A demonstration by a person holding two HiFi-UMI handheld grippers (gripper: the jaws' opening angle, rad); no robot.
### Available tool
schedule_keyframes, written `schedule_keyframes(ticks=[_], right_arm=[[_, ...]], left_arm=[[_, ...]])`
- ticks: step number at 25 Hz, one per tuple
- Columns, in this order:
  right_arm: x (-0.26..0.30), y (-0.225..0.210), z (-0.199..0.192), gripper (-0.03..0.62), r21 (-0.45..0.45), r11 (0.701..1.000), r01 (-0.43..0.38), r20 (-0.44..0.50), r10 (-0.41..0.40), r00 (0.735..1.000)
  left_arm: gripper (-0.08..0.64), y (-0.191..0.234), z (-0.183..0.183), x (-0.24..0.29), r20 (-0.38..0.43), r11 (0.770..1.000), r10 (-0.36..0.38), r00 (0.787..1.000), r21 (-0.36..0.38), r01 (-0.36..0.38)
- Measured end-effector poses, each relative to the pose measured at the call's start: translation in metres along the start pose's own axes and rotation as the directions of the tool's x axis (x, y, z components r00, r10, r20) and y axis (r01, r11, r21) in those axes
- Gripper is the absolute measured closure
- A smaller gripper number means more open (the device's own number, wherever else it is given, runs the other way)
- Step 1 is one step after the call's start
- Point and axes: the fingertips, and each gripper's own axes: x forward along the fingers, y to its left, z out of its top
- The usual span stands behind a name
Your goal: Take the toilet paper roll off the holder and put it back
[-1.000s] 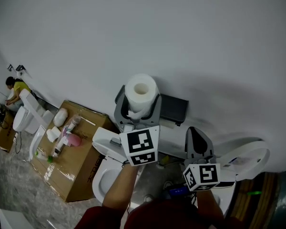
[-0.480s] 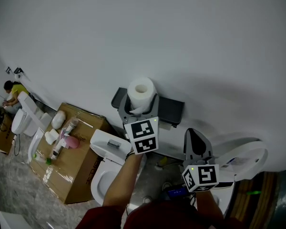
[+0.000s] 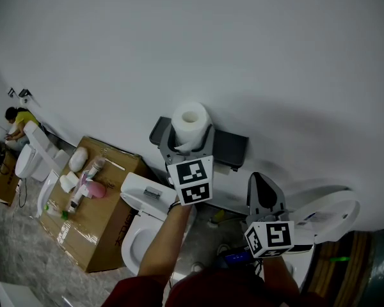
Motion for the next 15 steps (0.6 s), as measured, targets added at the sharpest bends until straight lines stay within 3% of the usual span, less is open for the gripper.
schedule_keyframes(ticks=[8, 15], right_arm=[[0.004, 0.003, -0.001, 0.575, 0.005, 1.000, -0.008, 0.000, 0.008, 1.000], [0.005, 0.005, 0.001, 0.575, -0.001, 1.000, -0.014, 0.003, 0.014, 1.000]], left_arm=[[0.121, 0.000, 0.009, -0.002, 0.013, 0.999, -0.011, 1.000, 0.039, 0.010], [0.120, 0.003, 0.030, -0.023, 0.071, 0.999, -0.009, 0.997, 0.037, 0.006]])
